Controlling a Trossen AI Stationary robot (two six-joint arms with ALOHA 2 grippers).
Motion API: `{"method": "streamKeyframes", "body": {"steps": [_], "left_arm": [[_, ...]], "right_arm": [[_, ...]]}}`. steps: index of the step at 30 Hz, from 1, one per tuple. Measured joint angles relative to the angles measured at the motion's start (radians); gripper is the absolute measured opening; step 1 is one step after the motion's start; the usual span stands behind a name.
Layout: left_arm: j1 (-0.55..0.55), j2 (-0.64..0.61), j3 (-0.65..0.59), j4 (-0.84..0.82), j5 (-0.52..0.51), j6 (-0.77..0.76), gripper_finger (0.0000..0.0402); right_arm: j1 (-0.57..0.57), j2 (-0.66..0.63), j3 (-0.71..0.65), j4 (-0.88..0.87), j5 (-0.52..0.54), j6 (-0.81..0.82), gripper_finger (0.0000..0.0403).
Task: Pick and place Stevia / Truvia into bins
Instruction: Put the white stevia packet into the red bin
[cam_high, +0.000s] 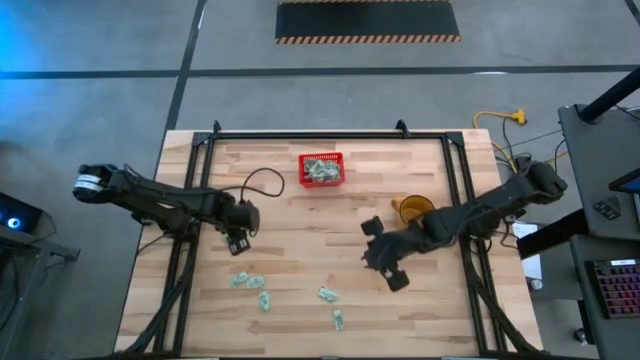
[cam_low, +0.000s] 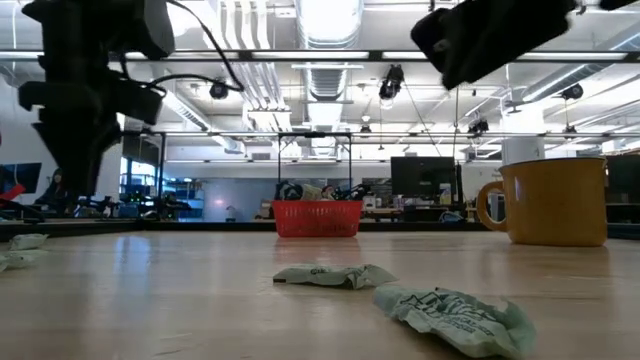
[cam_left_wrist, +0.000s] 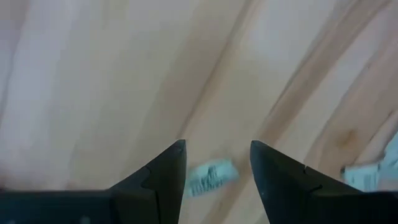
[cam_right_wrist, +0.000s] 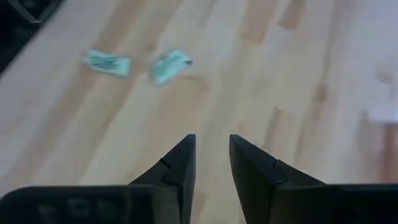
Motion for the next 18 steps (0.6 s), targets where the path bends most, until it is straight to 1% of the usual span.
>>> {"method": "streamKeyframes", "body": {"steps": [2,5,10,15,18], "left_arm": [[-0.017,0.012,0.000,-0.028,0.020,-0.031,0.0162],[-0.049,0.038,0.000,-0.045,0.020,-0.043,0.0162],[-0.121,0.109,0.000,-0.052,0.020,0.031,0.0162],[-0.190,0.186,-0.001,-0.054,0.019,0.046,0.0162],[-0.216,0.227,-0.001,-0.072,-0.012,0.072,0.0162]], "right_arm": [[0.024,0.005,-0.017,0.004,0.000,0.017,0.0084],[0.045,0.007,-0.036,0.020,0.000,0.023,0.0080],[0.052,0.006,-0.052,0.035,0.000,0.035,0.0074],[0.051,0.012,-0.053,0.044,0.002,0.036,0.0070],[0.052,0.011,-0.053,0.049,0.002,0.035,0.0070]]}}
